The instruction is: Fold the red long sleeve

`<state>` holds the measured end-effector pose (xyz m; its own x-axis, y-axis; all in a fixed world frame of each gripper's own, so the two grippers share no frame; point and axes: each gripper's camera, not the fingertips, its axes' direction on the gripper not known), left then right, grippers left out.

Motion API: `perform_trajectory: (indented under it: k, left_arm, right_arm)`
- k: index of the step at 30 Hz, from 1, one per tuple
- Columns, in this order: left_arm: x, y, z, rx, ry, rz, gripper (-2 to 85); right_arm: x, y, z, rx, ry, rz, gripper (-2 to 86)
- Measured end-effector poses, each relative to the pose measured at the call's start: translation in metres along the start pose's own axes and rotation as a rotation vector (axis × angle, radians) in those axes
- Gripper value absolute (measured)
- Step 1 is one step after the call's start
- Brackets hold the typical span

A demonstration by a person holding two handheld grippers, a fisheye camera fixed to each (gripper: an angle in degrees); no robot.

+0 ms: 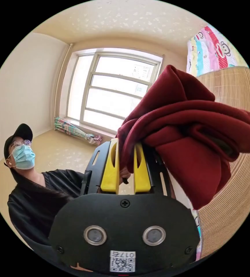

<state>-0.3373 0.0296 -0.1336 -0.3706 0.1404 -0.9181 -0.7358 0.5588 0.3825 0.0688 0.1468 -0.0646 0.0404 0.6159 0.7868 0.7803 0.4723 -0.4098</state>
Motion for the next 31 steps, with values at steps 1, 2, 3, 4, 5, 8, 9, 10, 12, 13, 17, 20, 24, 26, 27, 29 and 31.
perform_trajectory:
  k: [1,2,3,4,5,8,9,10,12,13,17,20,24,26,27,29,31]
  left_arm:
    - [0.000,0.001,-0.031,0.066,-0.052,0.007,8.1]
    - [-0.005,0.002,-0.057,0.115,-0.121,0.001,8.6]
    - [-0.009,0.002,-0.068,0.136,-0.165,-0.011,8.9]
    - [-0.022,0.004,-0.085,0.169,-0.262,-0.057,10.0]
    - [-0.040,0.008,-0.096,0.186,-0.373,-0.111,10.7]
    - [-0.099,0.029,-0.090,0.098,-0.627,-0.284,11.1]
    - [-0.111,0.036,-0.083,0.070,-0.662,-0.316,11.1]
    - [-0.135,0.057,-0.065,0.004,-0.700,-0.377,11.1]
    - [-0.160,0.098,-0.026,-0.078,-0.674,-0.430,10.3]
    - [-0.169,0.127,0.003,-0.128,-0.639,-0.442,8.8]
    - [-0.174,0.220,0.098,-0.278,-0.656,-0.457,5.5]
    - [-0.159,0.239,0.147,-0.305,-0.667,-0.412,4.5]
    - [-0.126,0.197,0.202,-0.302,-0.697,-0.179,2.3]
    - [-0.093,0.153,0.243,-0.321,-0.790,0.029,1.2]
    - [-0.084,0.142,0.253,-0.323,-0.809,0.077,1.0]
    - [-0.045,0.108,0.286,-0.282,-0.835,0.222,0.4]
    - [-0.015,0.091,0.309,-0.236,-0.798,0.301,0.2]
  right_arm:
    - [-0.006,-0.021,0.030,0.001,-0.020,-0.026,7.5]
    - [-0.003,-0.039,0.060,0.004,-0.029,-0.003,7.9]
    - [0.002,-0.047,0.075,0.004,-0.017,0.021,8.0]
    - [0.014,-0.059,0.103,0.008,0.048,0.071,8.4]
    - [0.032,-0.067,0.129,0.008,0.151,0.136,8.4]
    - [0.080,-0.063,0.173,-0.071,0.359,0.355,6.0]
    - [0.084,-0.058,0.177,-0.087,0.374,0.378,5.3]
    - [0.087,-0.046,0.184,-0.113,0.393,0.375,4.2]
    - [0.084,-0.024,0.187,-0.181,0.459,0.342,3.1]
    - [0.083,-0.006,0.184,-0.255,0.539,0.334,2.5]
    - [0.072,0.063,0.129,-0.466,0.902,0.351,1.0]
    - [0.047,0.104,0.061,-0.502,1.233,0.375,0.8]
    - [0.003,0.145,-0.022,-0.424,1.575,0.445,1.0]
    - [-0.037,0.167,-0.070,-0.257,1.693,0.470,1.6]
    - [-0.047,0.173,-0.081,-0.208,1.707,0.476,1.8]
    - [-0.078,0.200,-0.124,-0.008,1.760,0.545,3.7]
    - [-0.089,0.223,-0.156,0.109,1.756,0.628,6.5]
